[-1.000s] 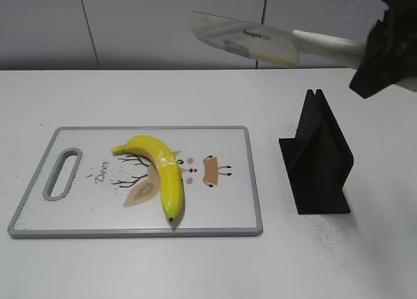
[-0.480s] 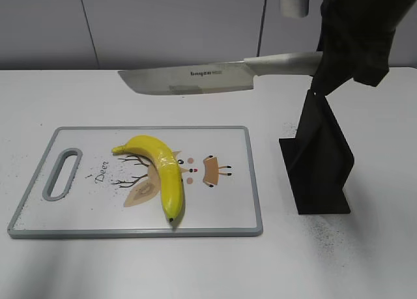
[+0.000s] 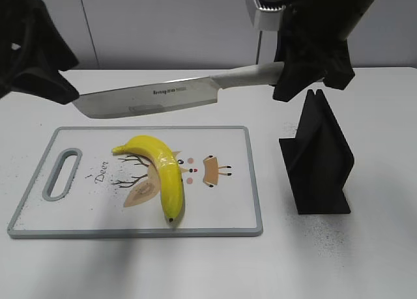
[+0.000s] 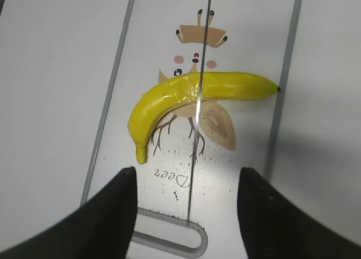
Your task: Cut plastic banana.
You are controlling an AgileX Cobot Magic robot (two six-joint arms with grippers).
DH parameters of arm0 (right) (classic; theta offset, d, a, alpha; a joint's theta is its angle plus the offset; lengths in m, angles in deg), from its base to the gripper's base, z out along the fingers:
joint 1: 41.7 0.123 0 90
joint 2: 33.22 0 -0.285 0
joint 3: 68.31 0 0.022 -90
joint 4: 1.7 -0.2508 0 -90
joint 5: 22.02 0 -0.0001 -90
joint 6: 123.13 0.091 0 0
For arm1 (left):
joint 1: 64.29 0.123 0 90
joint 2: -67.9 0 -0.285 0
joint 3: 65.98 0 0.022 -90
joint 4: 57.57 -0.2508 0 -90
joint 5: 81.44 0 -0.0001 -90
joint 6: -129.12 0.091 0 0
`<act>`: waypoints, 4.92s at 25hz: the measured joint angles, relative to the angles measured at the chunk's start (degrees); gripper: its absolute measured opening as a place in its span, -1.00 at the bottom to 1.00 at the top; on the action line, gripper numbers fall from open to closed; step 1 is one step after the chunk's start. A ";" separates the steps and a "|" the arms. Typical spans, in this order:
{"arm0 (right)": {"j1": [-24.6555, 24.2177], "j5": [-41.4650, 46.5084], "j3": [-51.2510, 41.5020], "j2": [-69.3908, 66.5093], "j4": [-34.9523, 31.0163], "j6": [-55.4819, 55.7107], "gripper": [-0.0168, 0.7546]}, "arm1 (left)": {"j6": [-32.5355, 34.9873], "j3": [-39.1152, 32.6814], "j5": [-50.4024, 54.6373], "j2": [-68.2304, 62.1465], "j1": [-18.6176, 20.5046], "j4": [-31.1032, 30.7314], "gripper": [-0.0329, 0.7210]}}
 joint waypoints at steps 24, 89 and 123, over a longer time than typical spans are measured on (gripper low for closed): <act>0.00 -2.32 0.93 -2.49 -3.57 0.51 -0.54 | 1.83 3.72 -1.87 -10.42 -1.87 -2.34 -0.93; 0.84 -0.24 5.33 -4.02 5.30 30.27 -0.53 | -32.65 -0.01 -9.19 -7.89 9.86 0.87 0.77; 0.84 -7.93 -27.91 30.77 10.03 90.43 -0.53 | -66.35 -23.17 5.26 37.22 14.01 -21.23 0.66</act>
